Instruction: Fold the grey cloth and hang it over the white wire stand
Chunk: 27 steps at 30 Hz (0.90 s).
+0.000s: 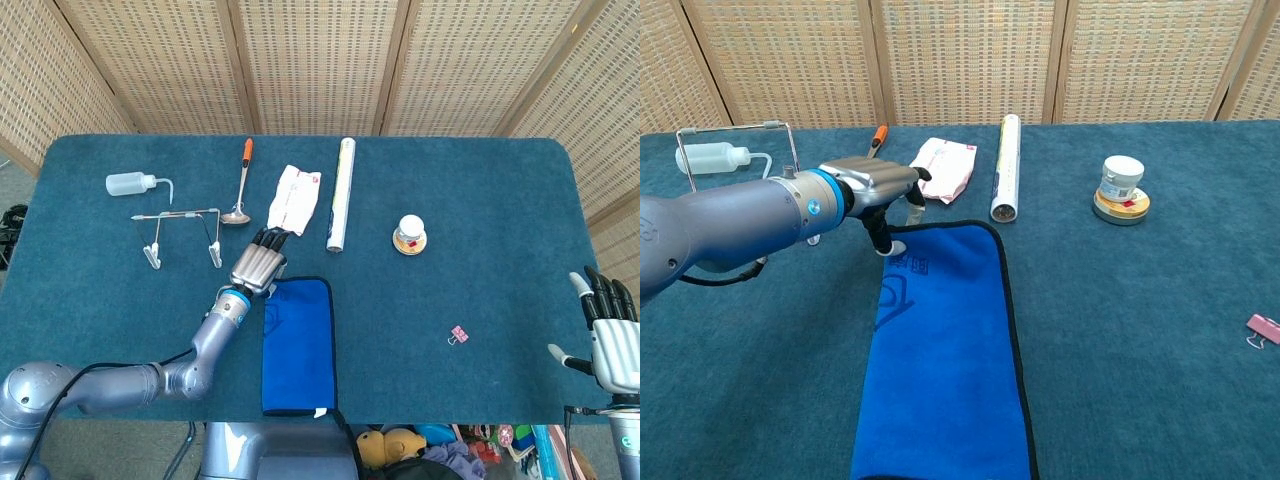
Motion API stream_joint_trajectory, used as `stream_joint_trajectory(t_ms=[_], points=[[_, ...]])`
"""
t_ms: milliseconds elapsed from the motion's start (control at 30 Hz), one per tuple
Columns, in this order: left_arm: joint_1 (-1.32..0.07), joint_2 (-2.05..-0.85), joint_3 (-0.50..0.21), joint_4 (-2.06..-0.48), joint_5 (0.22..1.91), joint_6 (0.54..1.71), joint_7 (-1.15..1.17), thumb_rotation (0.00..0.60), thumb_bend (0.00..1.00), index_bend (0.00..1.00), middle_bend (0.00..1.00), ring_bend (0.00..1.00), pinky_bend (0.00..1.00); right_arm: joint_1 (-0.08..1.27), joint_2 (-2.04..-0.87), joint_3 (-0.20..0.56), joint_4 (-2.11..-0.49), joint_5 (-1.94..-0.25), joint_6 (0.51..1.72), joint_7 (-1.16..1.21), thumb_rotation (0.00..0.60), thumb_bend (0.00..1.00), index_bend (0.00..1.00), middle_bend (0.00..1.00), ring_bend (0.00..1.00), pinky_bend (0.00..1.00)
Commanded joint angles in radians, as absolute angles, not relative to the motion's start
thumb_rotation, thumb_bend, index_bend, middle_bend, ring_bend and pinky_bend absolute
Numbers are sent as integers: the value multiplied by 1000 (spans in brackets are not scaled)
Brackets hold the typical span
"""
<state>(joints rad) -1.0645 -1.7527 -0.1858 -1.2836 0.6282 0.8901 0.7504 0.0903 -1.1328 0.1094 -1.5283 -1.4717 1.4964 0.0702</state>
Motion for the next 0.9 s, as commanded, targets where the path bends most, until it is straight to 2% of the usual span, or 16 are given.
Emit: stream_joint_trajectory(t_ms=[33,433,900], points=[[-1074,-1744,-196,-1278,619,892,758,600,604,744,0,0,0,91,-1134,110,-1528,-1470,1495,69,600,0,0,0,0,0],[-1099,-1692,-244,-1265,589,877,741,600,605,774,0,0,0,97,-1139,112,-1523,-1459,1480,62,600,0,0,0,0,0],[-1136,-1499,-338,-1440,564,987,792,600,604,789,0,0,0,96,-1133,114,-1521,-1456,1480,78,600,0,0,0,0,0]])
